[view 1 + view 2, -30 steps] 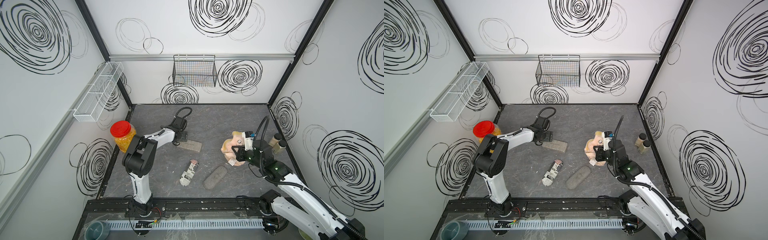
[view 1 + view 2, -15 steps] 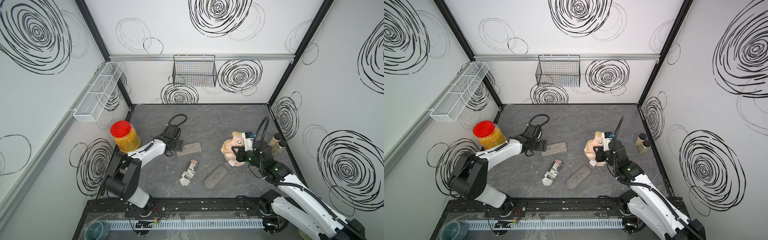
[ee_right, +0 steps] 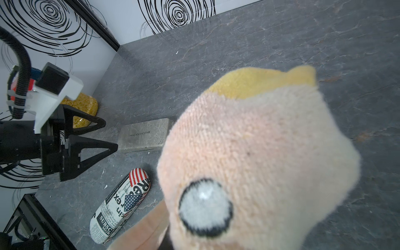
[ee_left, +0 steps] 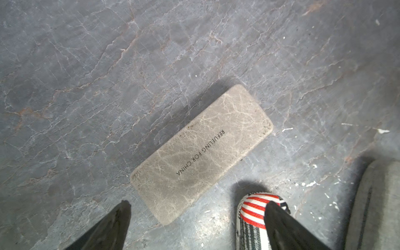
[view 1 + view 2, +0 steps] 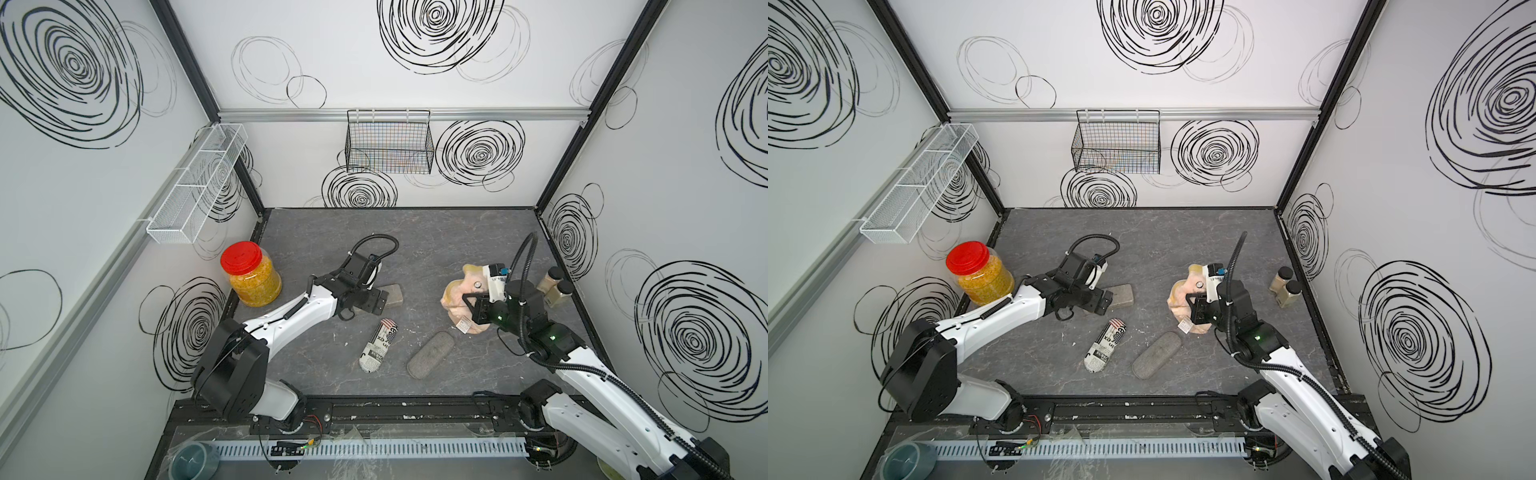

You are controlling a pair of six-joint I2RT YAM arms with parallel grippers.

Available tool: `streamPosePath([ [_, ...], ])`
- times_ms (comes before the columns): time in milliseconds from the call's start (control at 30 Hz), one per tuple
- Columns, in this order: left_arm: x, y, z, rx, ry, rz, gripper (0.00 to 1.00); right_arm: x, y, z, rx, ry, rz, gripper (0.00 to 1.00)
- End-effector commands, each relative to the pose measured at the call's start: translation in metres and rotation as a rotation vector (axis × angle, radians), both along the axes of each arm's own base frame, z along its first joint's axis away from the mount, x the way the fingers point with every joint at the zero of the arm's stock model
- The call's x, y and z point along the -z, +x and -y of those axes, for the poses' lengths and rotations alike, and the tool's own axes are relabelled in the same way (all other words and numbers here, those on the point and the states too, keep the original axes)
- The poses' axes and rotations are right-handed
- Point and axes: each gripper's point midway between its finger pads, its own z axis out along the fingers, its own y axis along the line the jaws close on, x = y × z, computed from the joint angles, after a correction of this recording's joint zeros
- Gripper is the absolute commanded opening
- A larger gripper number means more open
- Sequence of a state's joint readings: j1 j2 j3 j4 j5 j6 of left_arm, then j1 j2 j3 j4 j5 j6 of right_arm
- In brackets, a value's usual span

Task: Wipe the eyeglass case
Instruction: Pick up the eyeglass case from the center of the board.

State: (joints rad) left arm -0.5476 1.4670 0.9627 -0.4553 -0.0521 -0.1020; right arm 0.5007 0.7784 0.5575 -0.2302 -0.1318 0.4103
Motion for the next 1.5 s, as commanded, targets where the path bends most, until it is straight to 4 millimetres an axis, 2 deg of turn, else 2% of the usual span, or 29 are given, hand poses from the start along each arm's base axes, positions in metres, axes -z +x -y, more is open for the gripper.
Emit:
streamPosePath([
  [0, 0.002, -0.002, -0.008, 0.053, 0.119, -0.017, 0.99, -0.011, -0.001, 0.003, 0.005, 0.004, 0.029, 0.00],
  [167, 0.010, -0.006, -0.003, 0.134, 0.205, -0.049, 1.00, -0.008, -0.002, 0.003, 0.002, 0.013, 0.032, 0.00],
  [300, 0.021, -0.001, -0.004, 0.155, 0.264, -0.083, 1.00, -0.005, -0.002, 0.002, -0.003, 0.005, 0.024, 0.00],
  [467, 0.037, -0.002, 0.004, 0.209, 0.271, -0.131, 1.00, -0.002, -0.002, 0.007, 0.016, -0.014, 0.023, 0.00],
  [833, 0.050, 0.029, -0.012, 0.110, 0.390, -0.078, 1.00, 0.004, -0.003, 0.015, 0.029, -0.020, 0.025, 0.00],
  [933, 0.051, 0.032, -0.010, 0.109, 0.375, -0.079, 0.99, 0.005, -0.003, 0.015, 0.026, -0.019, 0.027, 0.00],
  [1133, 0.065, 0.028, 0.013, 0.180, 0.275, -0.164, 0.99, 0.007, -0.004, 0.016, 0.019, -0.026, 0.014, 0.00],
  [1333, 0.073, 0.030, 0.015, 0.191, 0.278, -0.197, 0.99, 0.008, -0.004, 0.016, 0.019, -0.024, 0.013, 0.00],
  [1467, 0.073, 0.021, 0.010, 0.173, 0.273, -0.242, 0.98, 0.008, -0.005, 0.016, 0.019, -0.024, 0.011, 0.00],
])
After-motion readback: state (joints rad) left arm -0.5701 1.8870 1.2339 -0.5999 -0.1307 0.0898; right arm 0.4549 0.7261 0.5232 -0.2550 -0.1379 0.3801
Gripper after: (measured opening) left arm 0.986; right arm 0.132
